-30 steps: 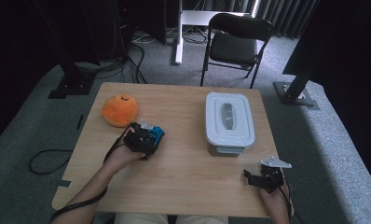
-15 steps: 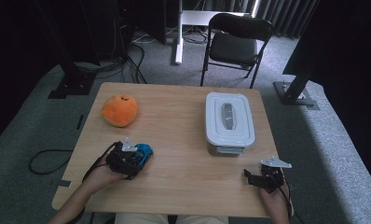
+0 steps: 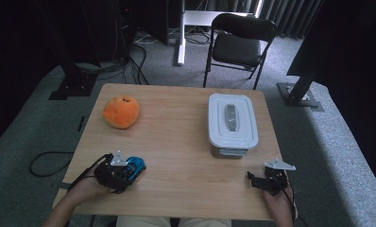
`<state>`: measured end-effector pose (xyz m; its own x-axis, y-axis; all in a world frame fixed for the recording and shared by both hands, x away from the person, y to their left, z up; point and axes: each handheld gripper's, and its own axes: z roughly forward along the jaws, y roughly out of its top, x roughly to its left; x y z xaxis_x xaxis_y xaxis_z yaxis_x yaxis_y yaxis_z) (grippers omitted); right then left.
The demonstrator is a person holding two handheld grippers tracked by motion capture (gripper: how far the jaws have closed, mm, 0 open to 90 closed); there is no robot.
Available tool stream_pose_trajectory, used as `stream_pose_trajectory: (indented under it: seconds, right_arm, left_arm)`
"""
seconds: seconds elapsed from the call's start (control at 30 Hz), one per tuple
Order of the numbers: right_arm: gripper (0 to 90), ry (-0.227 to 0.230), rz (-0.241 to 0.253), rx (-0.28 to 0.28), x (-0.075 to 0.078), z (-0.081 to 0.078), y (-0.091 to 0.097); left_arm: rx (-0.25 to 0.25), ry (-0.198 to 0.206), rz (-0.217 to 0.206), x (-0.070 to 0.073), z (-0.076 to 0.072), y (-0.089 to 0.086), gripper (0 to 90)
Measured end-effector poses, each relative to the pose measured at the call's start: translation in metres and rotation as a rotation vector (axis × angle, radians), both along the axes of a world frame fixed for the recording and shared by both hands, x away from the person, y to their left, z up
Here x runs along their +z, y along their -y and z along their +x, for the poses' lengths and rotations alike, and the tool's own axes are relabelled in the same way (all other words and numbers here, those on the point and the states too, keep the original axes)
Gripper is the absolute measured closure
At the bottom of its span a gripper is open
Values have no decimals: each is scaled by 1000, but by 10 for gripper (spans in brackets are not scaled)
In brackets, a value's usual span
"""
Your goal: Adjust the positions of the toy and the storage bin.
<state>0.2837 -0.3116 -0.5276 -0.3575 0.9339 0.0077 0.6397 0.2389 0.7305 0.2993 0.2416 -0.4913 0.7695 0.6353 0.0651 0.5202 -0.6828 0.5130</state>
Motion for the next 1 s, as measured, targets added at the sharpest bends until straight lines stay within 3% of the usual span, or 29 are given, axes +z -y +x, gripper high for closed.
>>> stream_pose_trajectory:
  seconds: [0.27, 0.3, 0.43, 0.63, 0.67, 0.83, 1.0]
  right_arm:
    - [168, 0, 0, 0, 0, 0, 0]
    - [168, 0, 0, -1, 0, 0, 0]
    - [168, 0, 0, 0, 0, 0, 0]
    - [168, 0, 0, 0, 0, 0, 0]
    - [168, 0, 1, -1, 0, 0, 0]
    - [168, 0, 0, -1, 0, 0, 0]
    - [169, 0, 0, -2, 0, 0, 0]
  left_arm:
    - [-29, -11, -56, -8, 8, -11, 215]
    - [-21, -12, -94, -10, 10, -14, 213]
    - [9, -36, -133, -14, 12, -17, 183]
    - [38, -55, -143, -13, 12, -19, 160]
    - [44, -57, -170, -10, 12, -20, 159]
    - [69, -19, -170, 4, 12, -20, 120]
    - [108, 3, -177, 8, 18, -24, 108]
